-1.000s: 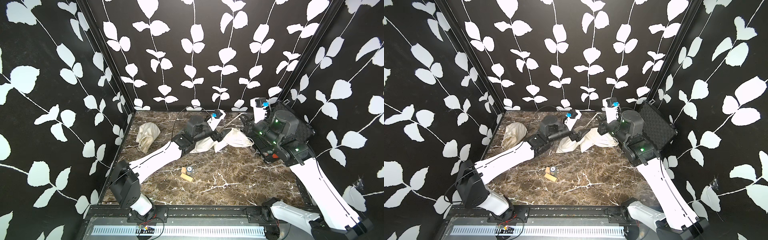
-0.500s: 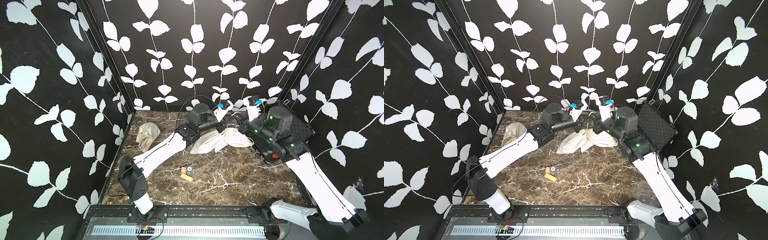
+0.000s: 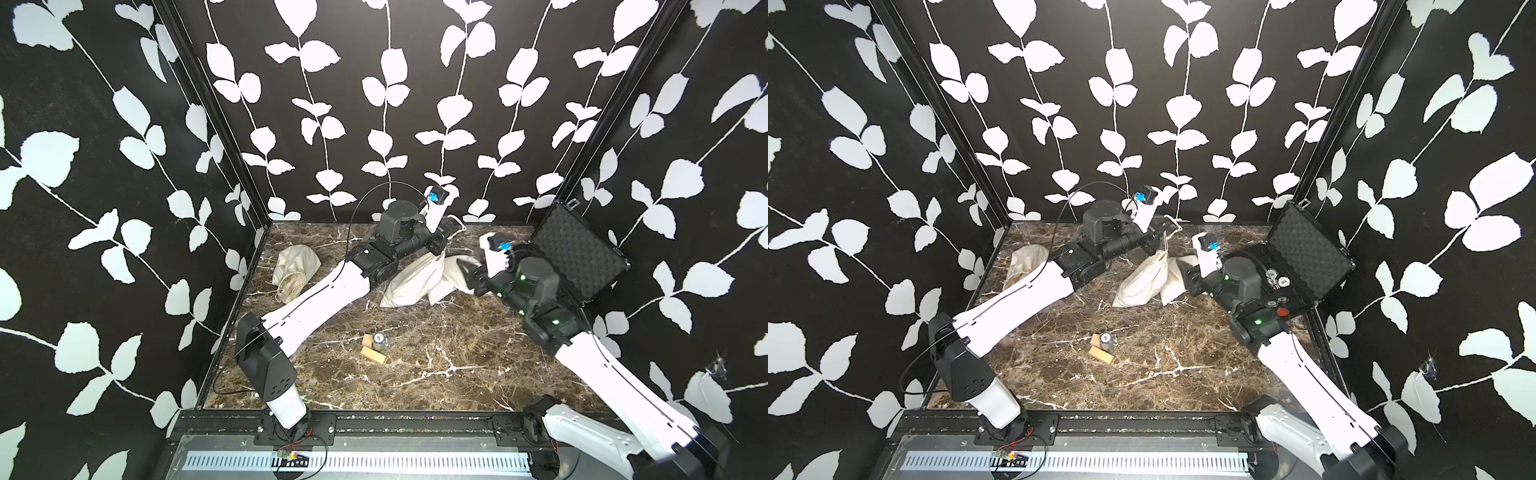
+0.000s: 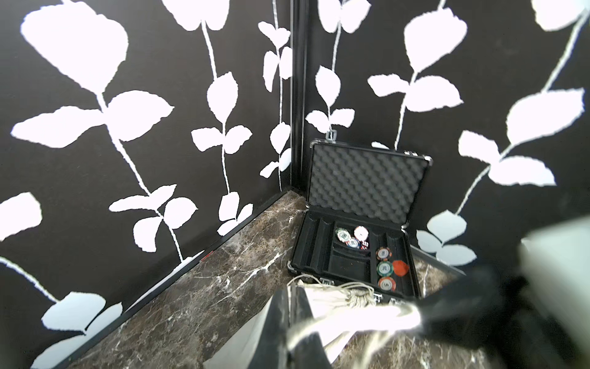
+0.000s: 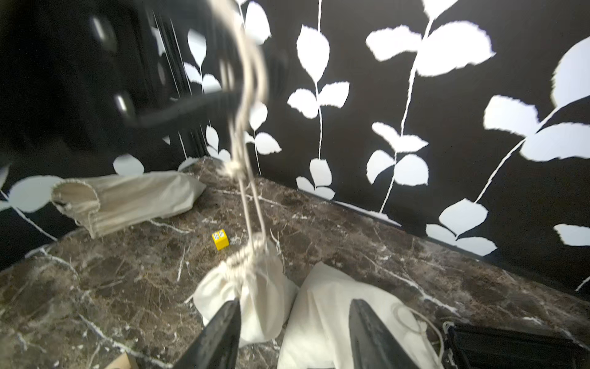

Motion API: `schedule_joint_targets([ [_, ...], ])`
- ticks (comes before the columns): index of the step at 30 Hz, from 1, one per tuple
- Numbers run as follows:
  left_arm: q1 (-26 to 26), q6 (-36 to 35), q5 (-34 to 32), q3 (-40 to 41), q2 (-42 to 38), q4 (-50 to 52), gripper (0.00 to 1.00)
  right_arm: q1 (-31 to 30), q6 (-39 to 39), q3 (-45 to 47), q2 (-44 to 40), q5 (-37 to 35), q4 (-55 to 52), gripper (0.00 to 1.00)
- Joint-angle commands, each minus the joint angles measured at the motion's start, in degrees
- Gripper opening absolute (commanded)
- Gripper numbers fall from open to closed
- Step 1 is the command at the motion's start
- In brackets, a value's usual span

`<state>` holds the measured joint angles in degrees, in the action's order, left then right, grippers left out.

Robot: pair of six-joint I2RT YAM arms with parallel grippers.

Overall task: Close the soil bag
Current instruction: Frap the soil bag at the center of the board, then pick up the soil bag from the center of the board.

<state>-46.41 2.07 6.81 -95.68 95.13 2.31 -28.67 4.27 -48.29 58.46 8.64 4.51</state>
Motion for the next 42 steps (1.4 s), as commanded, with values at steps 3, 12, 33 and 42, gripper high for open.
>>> schedule_joint_targets([
  [3, 0.61, 5.50, -0.15, -3.21, -1.47, 1.29, 0.00, -3.30, 2.11, -0.32, 4.59, 2.43, 15.69, 0.59],
  [12, 0.62, 8.05, 1.47, -2.86, -2.00, 0.79, 0.00, -3.77, 5.88, -3.79, 13.06, -3.73, 25.46, 0.46],
  [33, 2.66, 12.94, 2.95, -5.25, -7.98, -4.31, 0.00, -3.77, 12.16, 0.08, 36.46, -13.02, 22.92, 0.09],
  [42, 6.82, 13.28, 2.39, -10.42, -9.96, -1.11, 0.00, -2.70, 11.12, 0.41, 38.14, -16.48, 21.29, 0.16],
])
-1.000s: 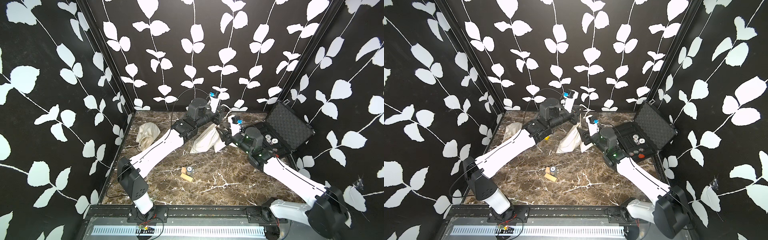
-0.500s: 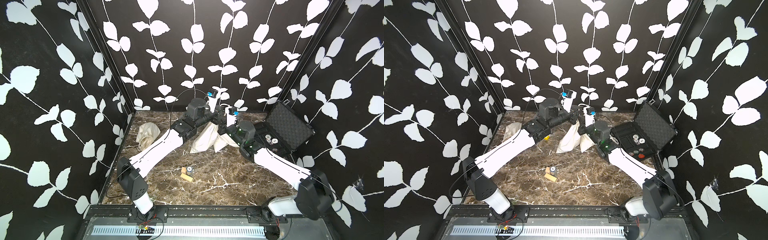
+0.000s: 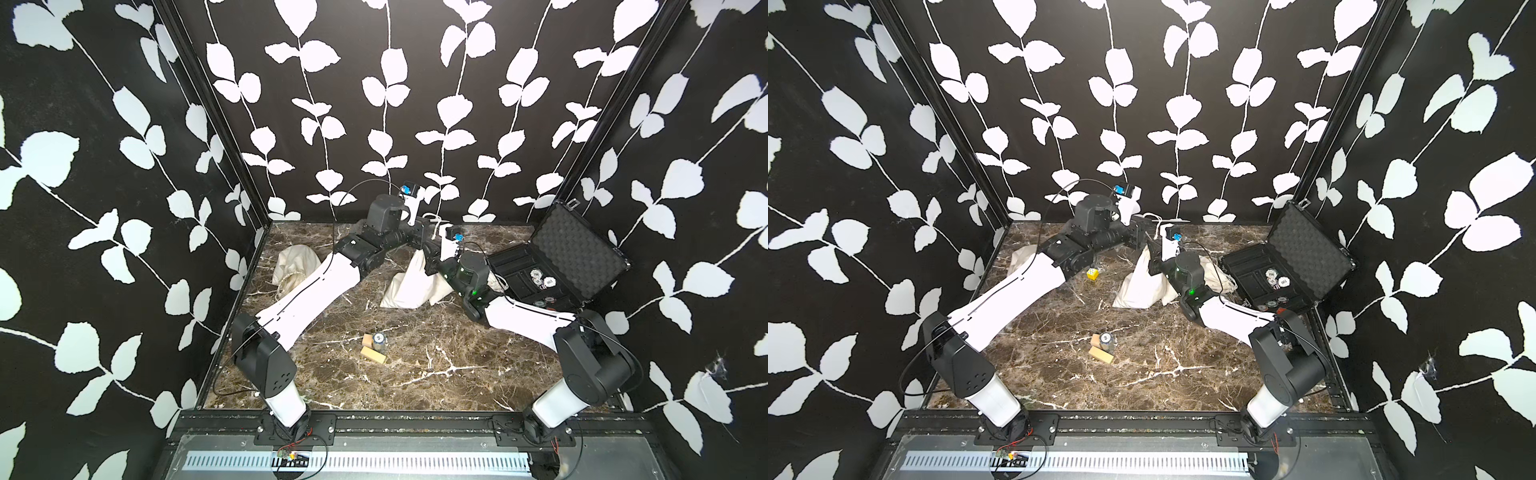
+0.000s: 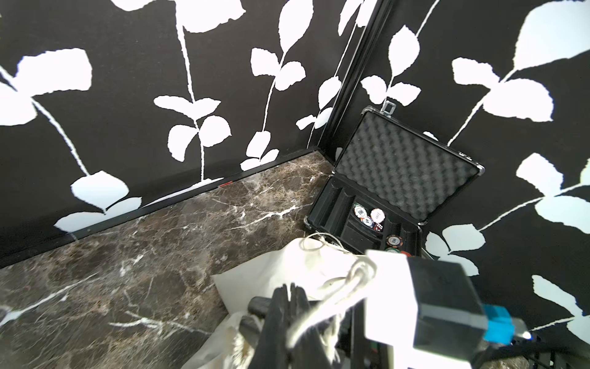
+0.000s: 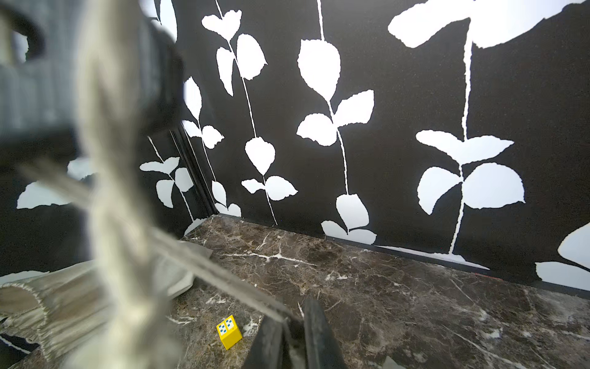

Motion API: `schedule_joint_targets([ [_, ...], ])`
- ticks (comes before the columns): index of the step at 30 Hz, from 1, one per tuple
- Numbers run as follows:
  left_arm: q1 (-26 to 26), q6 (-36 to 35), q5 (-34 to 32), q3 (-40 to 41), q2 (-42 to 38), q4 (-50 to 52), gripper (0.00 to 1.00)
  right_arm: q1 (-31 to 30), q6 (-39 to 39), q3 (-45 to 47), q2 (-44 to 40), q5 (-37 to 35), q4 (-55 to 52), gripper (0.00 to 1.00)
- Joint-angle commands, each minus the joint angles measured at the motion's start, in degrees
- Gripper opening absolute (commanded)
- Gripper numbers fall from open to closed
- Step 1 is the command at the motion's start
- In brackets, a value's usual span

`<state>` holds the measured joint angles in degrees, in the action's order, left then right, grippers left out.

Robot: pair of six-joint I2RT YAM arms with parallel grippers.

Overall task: Close the soil bag
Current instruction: Pick up the soil bag from the center of the board, then place the soil bag at the center of the board.

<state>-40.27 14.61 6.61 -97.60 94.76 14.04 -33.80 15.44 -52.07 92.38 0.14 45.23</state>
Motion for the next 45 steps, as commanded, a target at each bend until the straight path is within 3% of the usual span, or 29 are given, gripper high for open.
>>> schedule_joint_targets([
  [1, 1.69, 0.52, 2.35, -8.73, -9.78, -12.43, 0.00, 2.91, 0.00, 3.95, 4.06, -7.88, -19.85, 0.16],
  [19, 5.72, -3.65, -0.46, -14.87, -10.41, -6.94, 0.00, 4.61, 2.12, -13.26, 13.53, -3.77, -29.29, 0.21],
  [27, 6.33, -6.72, 1.50, -27.94, -5.04, 1.24, 0.00, 4.86, 0.98, -31.30, 21.59, -2.04, -34.53, 0.13],
  [31, 6.29, -7.50, 1.94, -29.13, -4.13, 2.91, 0.00, 4.80, 1.85, -41.29, 26.83, 0.32, -36.81, 0.12],
  [36, 6.34, -4.07, 4.41, -21.12, -3.83, 1.54, 0.00, 5.94, 2.62, -40.85, 28.52, -2.45, -37.54, 0.13],
  [41, 6.27, 4.63, 10.77, -5.32, -5.02, -8.60, 0.00, 9.86, 6.32, -32.86, 28.12, -2.68, -40.51, 0.12],
  [45, 5.37, 9.57, 12.71, 8.80, -5.45, -18.40, 0.00, 10.39, 3.98, -21.69, 22.29, 0.19, -37.48, 0.17],
])
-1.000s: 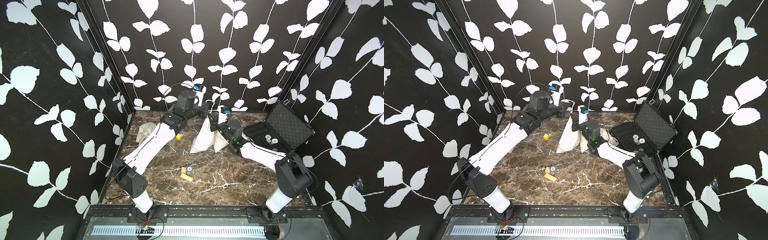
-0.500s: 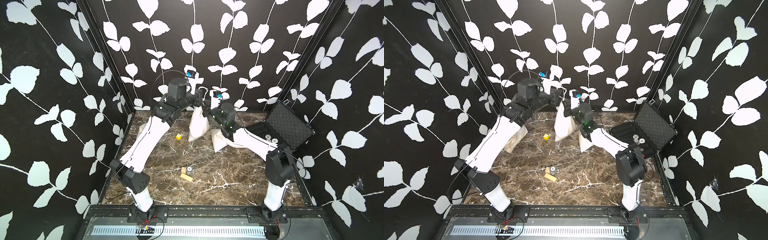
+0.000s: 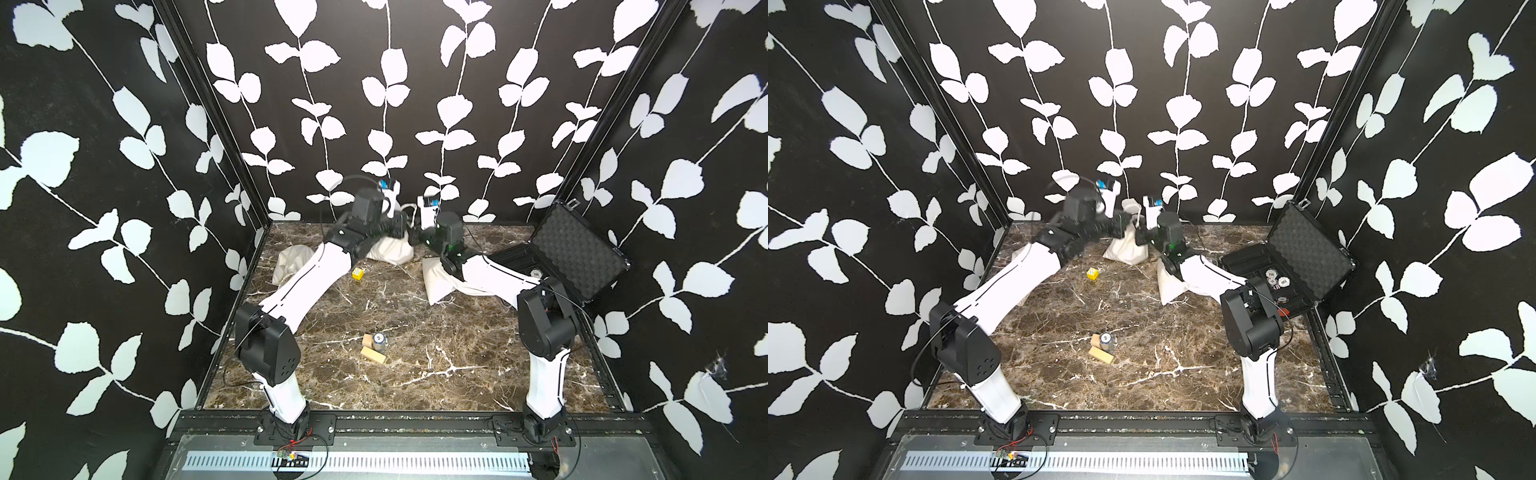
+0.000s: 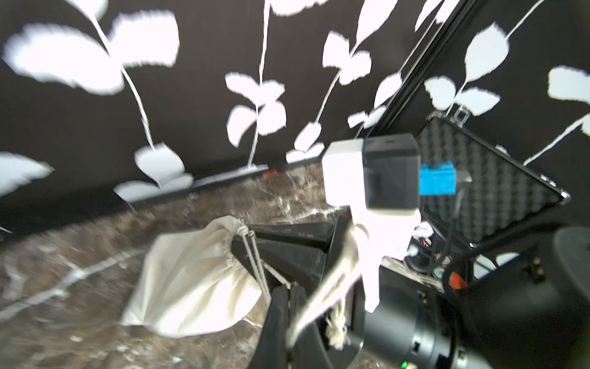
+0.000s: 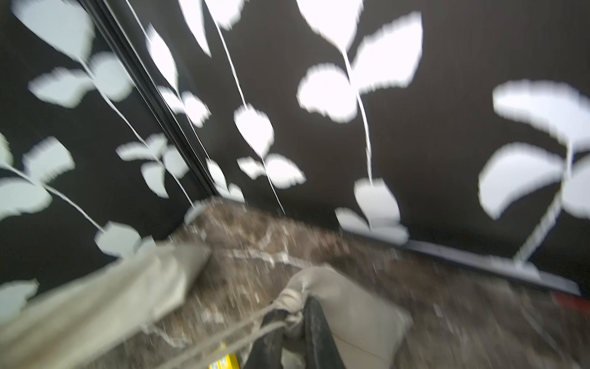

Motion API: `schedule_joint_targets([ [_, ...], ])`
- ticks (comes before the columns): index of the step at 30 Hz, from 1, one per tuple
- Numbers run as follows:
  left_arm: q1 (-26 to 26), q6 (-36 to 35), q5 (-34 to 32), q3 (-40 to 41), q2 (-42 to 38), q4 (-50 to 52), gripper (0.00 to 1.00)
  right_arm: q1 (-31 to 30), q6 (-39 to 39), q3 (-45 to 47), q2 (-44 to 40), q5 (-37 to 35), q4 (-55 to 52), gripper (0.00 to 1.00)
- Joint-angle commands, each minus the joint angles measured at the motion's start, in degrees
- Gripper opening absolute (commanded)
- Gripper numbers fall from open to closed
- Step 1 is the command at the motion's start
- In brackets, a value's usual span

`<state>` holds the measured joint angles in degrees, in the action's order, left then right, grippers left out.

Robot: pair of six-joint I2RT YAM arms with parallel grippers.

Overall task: Close the soil bag
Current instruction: Place the soil bag at the center of the board.

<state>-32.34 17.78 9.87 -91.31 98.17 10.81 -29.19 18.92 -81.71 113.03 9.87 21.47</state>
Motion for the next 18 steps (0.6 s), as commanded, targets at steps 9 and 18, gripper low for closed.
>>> schedule_joint_targets([
  [9, -8.49, 15.37, 14.41, 13.60, 2.79, -29.39, 0.00, 8.09, -3.79, 28.72, -20.49, -9.70, -8.97, 0.39],
  [18, -11.88, 5.33, 7.24, 14.17, 0.05, -16.58, 0.52, 9.10, -9.82, 37.78, -43.94, -22.40, -16.85, 0.68],
])
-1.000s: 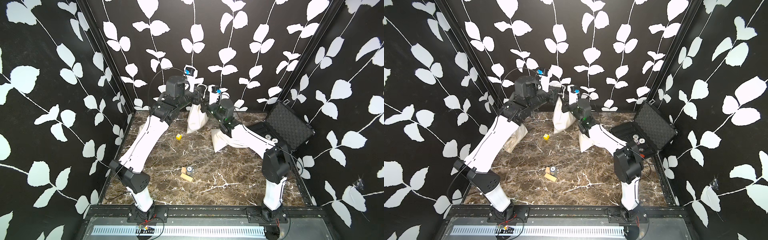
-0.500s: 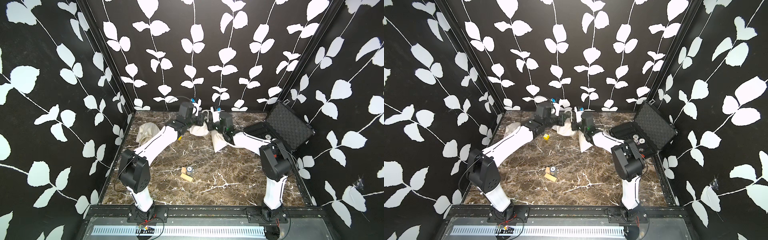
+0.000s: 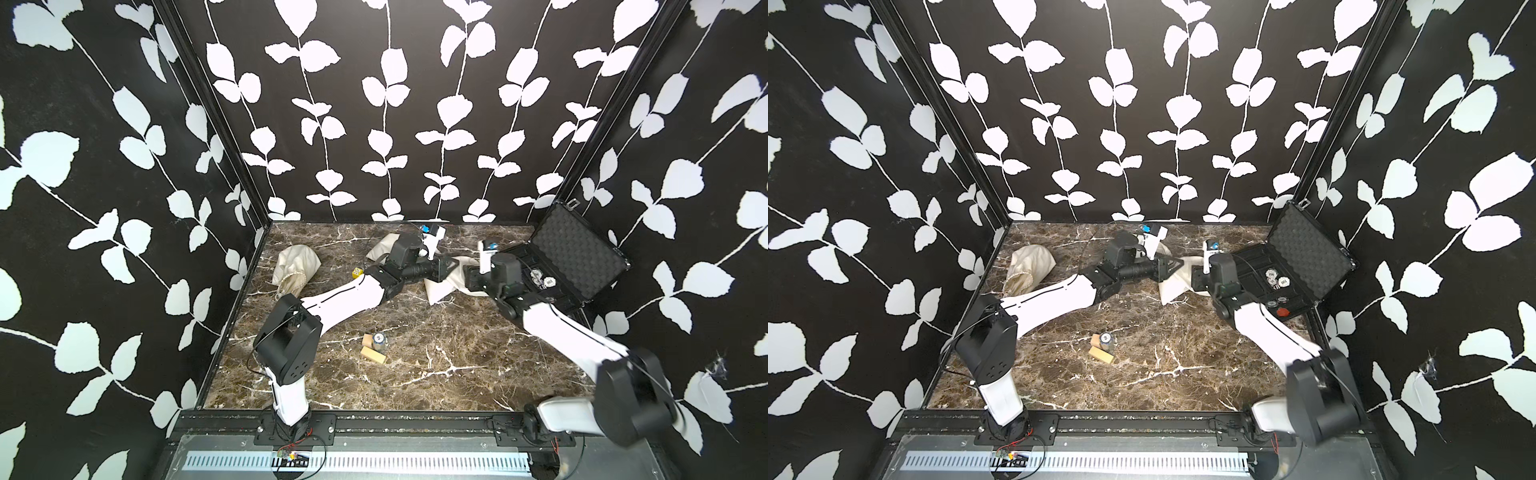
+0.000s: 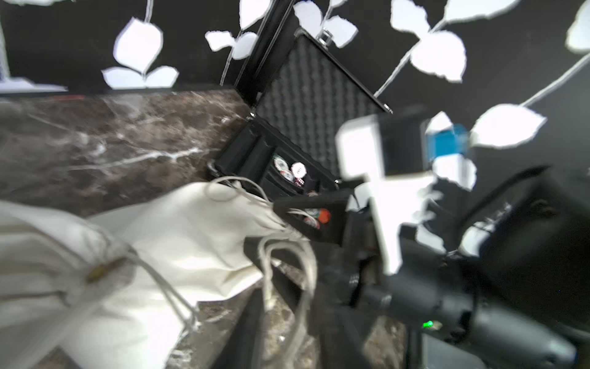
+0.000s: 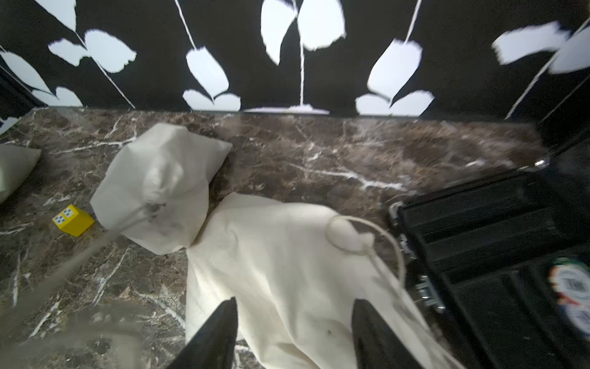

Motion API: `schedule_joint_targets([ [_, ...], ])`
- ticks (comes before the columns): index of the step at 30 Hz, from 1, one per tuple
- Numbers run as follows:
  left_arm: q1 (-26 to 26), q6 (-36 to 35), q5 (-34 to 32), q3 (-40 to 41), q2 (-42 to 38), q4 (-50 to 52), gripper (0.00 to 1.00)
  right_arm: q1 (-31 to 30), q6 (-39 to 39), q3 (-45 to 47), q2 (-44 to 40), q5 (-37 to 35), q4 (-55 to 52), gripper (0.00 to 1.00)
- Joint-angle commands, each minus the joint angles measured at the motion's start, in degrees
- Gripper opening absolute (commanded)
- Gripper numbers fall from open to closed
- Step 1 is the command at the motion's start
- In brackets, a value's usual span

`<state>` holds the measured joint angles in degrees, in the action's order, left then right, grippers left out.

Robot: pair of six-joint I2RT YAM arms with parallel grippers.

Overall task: Close the soil bag
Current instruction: Place the soil bag at the center of the board, then pick up the soil bag from the center of the board.

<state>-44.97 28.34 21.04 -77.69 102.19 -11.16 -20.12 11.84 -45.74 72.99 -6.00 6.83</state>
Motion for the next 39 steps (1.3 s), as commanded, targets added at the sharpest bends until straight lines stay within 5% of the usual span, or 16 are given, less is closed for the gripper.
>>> schedule_joint_targets([
  [1, 0.80, -7.73, -7.42, 0.48, -5.98, 9.21, 0.60, 0.00, -2.96, 2.59, -5.21, -7.00, -2.25, 0.71],
  [3, 1.30, -12.56, -14.59, -0.35, -9.70, 17.83, 0.77, 0.06, -3.06, 3.93, -7.65, -7.74, -2.00, 0.75],
  [9, 8.43, -16.59, -32.35, -3.21, -16.23, 41.21, 0.94, 0.08, -2.15, 7.96, -10.42, -9.13, 2.54, 0.94],
  [18, 23.67, -21.46, -52.34, -1.80, -23.55, 60.62, 0.99, 0.13, -3.13, 9.36, -9.53, -6.52, 4.70, 1.00],
  [22, 29.56, -24.76, -54.61, -0.86, -21.05, 63.74, 0.99, 0.08, -2.88, 9.92, -10.04, -5.87, 4.95, 1.00],
  [29, 35.73, -27.49, -45.14, -0.64, -11.29, 62.96, 0.99, 0.09, -2.71, 11.34, -11.47, -6.04, 5.27, 1.00],
  [32, 37.89, -27.69, -38.94, -3.16, -4.84, 64.83, 0.83, 0.09, -1.75, 12.09, -11.46, -5.79, 5.64, 1.00],
  [34, 38.02, -27.99, -36.07, -4.63, -3.79, 65.00, 0.57, 0.09, -1.48, 12.55, -11.67, -5.55, 5.91, 1.00],
  [36, 38.08, -27.63, -32.98, -5.01, -5.63, 63.65, 0.20, 0.08, -1.37, 12.77, -12.02, -5.66, 5.95, 1.00],
  [38, 38.03, -27.02, -29.30, -4.37, -9.33, 61.74, 0.02, 0.08, -1.53, 12.66, -12.58, -5.48, 5.40, 1.00],
  [39, 38.03, -26.73, -27.18, -3.87, -11.39, 60.78, 0.00, 0.08, -1.67, 12.54, -12.85, -5.35, 4.97, 1.00],
])
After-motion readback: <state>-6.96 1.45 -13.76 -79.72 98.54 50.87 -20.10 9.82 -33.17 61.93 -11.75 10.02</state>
